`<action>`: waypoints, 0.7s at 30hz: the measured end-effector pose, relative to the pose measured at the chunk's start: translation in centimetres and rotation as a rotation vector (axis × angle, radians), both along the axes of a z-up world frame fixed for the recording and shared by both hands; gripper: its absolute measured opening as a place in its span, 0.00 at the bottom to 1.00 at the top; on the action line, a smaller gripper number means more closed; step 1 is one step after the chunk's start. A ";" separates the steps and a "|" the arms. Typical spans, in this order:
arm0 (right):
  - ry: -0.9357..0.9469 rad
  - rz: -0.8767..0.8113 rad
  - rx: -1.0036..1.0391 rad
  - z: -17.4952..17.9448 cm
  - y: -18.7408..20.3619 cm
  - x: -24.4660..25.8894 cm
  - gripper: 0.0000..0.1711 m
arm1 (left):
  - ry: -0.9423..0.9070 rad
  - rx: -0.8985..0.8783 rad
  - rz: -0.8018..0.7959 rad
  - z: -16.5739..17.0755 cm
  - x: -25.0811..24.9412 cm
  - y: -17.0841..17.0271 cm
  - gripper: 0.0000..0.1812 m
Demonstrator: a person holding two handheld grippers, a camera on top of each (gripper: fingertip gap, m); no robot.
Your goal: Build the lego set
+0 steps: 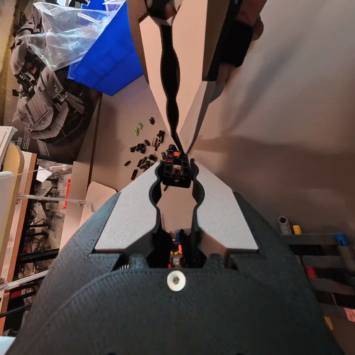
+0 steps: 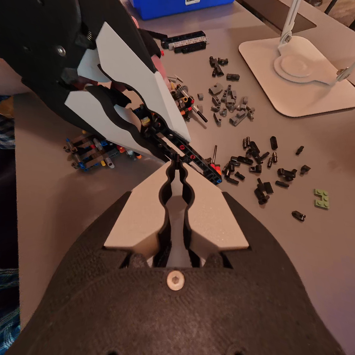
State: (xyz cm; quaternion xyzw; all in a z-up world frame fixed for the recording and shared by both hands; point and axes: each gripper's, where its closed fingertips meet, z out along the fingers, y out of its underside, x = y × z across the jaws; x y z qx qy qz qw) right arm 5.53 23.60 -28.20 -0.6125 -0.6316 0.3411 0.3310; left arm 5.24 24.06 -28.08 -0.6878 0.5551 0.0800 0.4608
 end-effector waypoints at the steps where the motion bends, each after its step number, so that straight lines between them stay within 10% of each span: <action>1: -0.009 -0.003 0.002 -0.3 0.2 0.0 0.00 | 0.004 -0.007 0.000 -0.2 0.0 0.0 0.14; 21: -0.069 -0.005 -0.011 -2.3 1.1 0.7 0.00 | 0.098 -0.193 0.043 -3.8 -0.5 -1.0 0.15</action>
